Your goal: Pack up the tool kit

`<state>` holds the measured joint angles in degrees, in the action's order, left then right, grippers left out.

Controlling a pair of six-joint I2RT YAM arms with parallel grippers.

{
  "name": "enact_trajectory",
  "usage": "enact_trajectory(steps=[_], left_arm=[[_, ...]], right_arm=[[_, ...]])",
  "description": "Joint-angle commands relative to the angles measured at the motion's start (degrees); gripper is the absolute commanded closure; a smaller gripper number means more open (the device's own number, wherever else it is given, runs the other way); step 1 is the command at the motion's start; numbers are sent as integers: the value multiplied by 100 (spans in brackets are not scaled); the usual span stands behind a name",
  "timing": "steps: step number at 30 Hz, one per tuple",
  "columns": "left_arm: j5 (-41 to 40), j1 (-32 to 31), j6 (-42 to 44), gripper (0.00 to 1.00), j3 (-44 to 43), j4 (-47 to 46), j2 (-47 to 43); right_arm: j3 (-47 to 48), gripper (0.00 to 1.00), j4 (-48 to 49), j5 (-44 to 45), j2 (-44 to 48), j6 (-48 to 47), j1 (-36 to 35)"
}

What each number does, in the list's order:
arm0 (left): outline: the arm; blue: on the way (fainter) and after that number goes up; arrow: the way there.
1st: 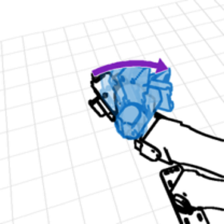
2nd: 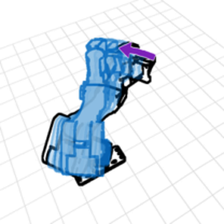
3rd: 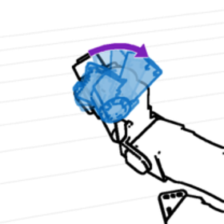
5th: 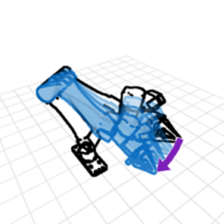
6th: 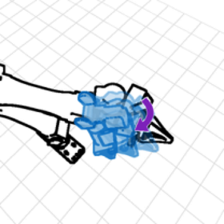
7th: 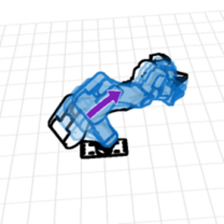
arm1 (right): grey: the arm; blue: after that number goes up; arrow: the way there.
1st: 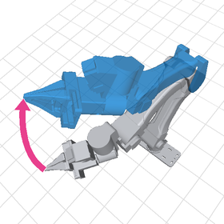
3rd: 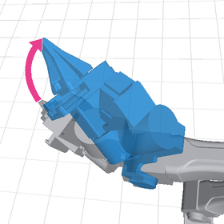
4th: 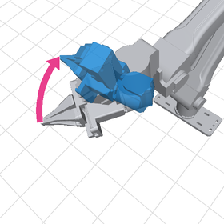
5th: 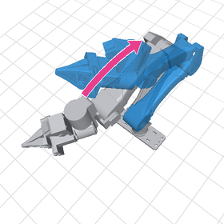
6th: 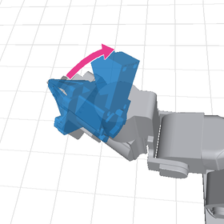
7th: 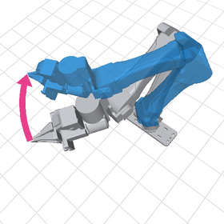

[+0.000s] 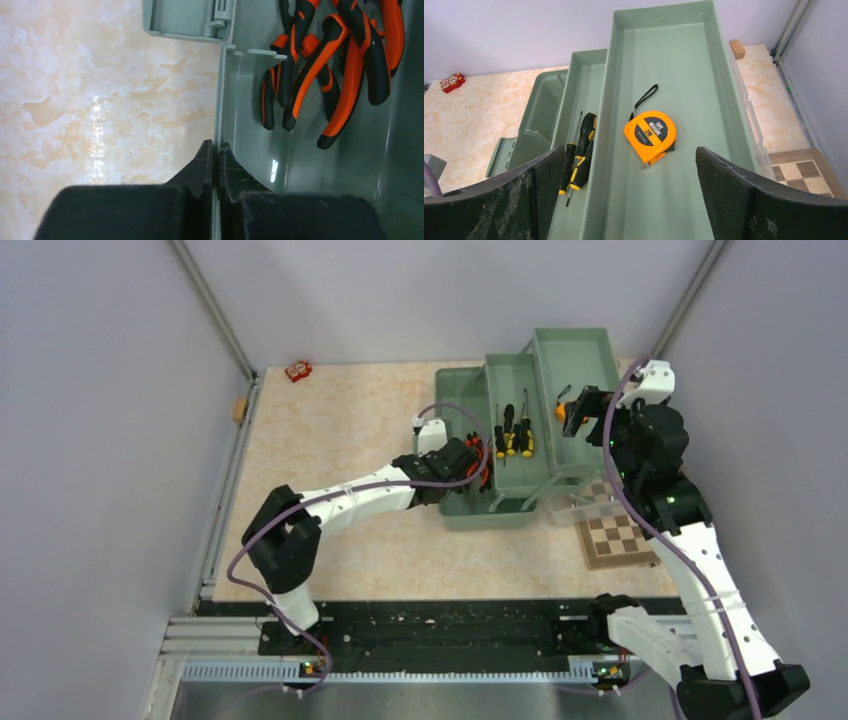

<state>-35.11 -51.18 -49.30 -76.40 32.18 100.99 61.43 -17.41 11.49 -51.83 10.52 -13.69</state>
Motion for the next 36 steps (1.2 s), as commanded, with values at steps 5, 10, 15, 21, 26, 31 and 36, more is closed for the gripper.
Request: enact_trajectory(steps=[5, 10, 15, 21, 26, 31, 36], left_arm=[[-865, 872, 63, 100, 977, 236, -1251], [-1007, 1398, 163, 100, 1601, 224, -1951], [-1128, 1785, 135, 100, 2163, 388, -2690], [-1131, 2236, 162, 100, 2873, 518, -3501], [-1079, 2490, 334, 100, 3260, 567, -3994], [-881, 2643, 654, 100, 3477, 266, -4233], [-669, 2737, 813, 100, 3372, 69, -4073]], right_arm=[[207, 1, 242, -610, -45, -98, 31], [278, 1, 190, -768, -177, -84, 31], [237, 1, 174, -671, -318, -19, 25], [228, 5, 17, -459, -676, 167, 30], [340, 7, -200, -204, -1167, 261, 43], [449, 9, -190, -1017, -1687, 615, 492], [359, 16, 31, -1755, -2173, 777, 821]])
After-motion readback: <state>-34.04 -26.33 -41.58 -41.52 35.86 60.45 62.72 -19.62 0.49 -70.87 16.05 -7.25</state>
